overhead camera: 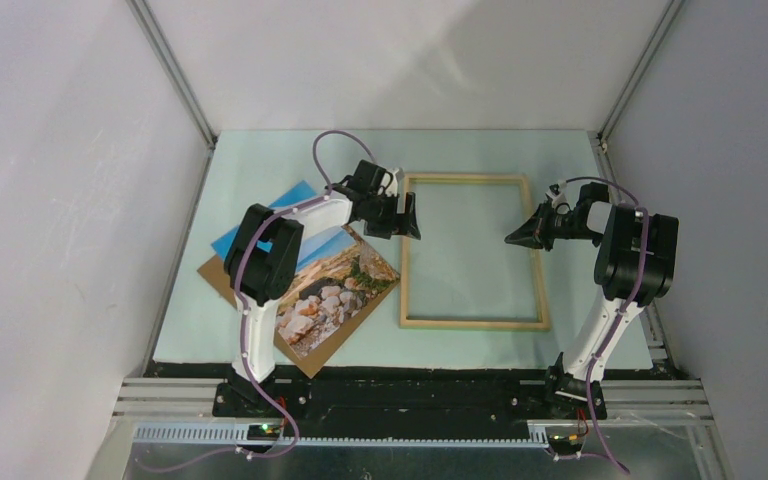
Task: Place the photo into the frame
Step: Place the photo frame item in the photo frame.
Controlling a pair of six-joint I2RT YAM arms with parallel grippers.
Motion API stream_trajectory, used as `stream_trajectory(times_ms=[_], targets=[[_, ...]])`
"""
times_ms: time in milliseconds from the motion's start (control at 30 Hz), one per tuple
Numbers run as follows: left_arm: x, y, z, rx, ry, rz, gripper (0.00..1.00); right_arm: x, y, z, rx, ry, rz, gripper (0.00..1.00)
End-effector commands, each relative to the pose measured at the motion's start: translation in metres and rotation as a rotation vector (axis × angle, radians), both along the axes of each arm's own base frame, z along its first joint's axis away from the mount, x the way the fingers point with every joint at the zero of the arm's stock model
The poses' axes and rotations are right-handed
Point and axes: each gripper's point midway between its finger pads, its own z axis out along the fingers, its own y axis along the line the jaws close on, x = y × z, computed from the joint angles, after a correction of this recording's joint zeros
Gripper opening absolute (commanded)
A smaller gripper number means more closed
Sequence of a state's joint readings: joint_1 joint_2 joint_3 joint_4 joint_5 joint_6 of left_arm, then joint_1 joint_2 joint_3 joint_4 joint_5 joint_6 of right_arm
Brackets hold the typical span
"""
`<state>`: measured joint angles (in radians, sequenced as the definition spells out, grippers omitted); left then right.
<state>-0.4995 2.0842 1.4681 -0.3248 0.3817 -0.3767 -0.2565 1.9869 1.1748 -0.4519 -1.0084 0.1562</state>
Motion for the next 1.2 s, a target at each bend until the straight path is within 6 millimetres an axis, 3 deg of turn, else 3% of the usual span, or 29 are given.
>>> stream_trajectory(times_ms=[0, 500, 767, 1167], targets=[[0.002, 0.002, 0.028, -0.038, -0.042, 0.004, 0.97, 0.000, 0.006, 0.018, 0.000, -0.061, 0.034, 0.00], [0.017, 0.013, 0.054, -0.088, -0.077, 0.043, 0.98, 0.001, 0.011, 0.032, 0.019, -0.134, 0.071, 0.00], [0.024, 0.018, 0.059, -0.103, -0.080, 0.060, 0.98, 0.001, 0.014, 0.033, 0.027, -0.148, 0.082, 0.00], [0.029, 0.023, 0.045, -0.076, -0.054, 0.105, 0.94, 0.004, 0.014, 0.034, 0.020, -0.171, 0.086, 0.00]])
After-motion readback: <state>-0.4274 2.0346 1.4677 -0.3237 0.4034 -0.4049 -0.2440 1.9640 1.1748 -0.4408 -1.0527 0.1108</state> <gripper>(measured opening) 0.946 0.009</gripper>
